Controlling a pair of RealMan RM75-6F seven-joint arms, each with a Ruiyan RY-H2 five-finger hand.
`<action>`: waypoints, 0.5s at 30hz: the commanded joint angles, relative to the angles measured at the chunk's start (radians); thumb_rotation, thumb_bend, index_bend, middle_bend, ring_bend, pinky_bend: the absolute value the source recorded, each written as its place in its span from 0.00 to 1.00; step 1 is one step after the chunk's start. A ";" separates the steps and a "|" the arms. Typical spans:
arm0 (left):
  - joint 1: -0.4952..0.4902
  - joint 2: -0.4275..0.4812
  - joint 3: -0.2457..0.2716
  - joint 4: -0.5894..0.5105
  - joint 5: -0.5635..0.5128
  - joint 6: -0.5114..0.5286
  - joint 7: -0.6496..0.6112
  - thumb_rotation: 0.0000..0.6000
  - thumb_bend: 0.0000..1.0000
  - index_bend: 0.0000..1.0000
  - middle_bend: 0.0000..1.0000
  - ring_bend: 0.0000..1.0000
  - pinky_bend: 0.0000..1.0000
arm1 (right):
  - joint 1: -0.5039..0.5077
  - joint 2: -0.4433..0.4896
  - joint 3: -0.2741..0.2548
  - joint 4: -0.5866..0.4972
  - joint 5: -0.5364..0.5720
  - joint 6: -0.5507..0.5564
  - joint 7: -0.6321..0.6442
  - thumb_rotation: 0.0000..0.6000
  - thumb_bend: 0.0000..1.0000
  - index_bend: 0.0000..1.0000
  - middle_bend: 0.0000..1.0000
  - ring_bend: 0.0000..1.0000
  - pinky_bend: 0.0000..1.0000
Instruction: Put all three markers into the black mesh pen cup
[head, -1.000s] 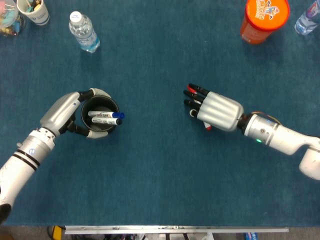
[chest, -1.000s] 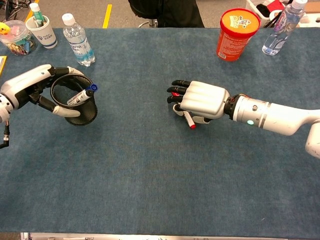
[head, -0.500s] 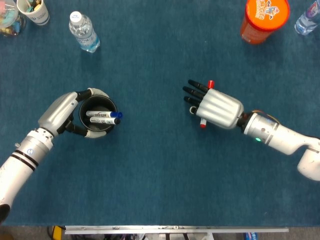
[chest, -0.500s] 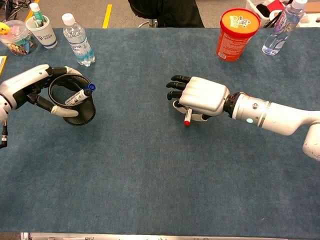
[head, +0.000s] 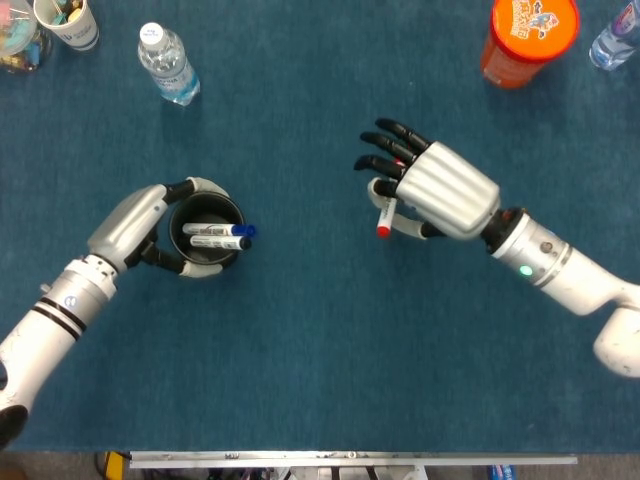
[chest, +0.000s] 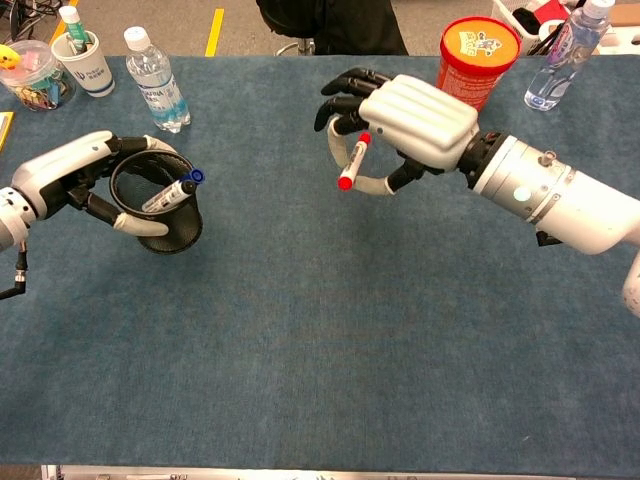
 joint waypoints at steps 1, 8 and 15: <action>-0.006 -0.010 0.000 -0.002 -0.002 -0.009 0.007 1.00 0.11 0.30 0.34 0.33 0.23 | -0.014 0.089 0.081 -0.197 0.115 -0.015 0.085 1.00 0.30 0.64 0.31 0.12 0.09; -0.028 -0.051 -0.009 -0.003 -0.007 -0.035 0.027 1.00 0.11 0.30 0.34 0.33 0.23 | -0.022 0.135 0.159 -0.406 0.262 -0.077 0.217 1.00 0.30 0.64 0.31 0.12 0.09; -0.058 -0.096 -0.035 0.010 -0.025 -0.058 0.039 1.00 0.11 0.30 0.34 0.33 0.23 | -0.005 0.139 0.204 -0.526 0.349 -0.154 0.303 1.00 0.30 0.64 0.31 0.12 0.09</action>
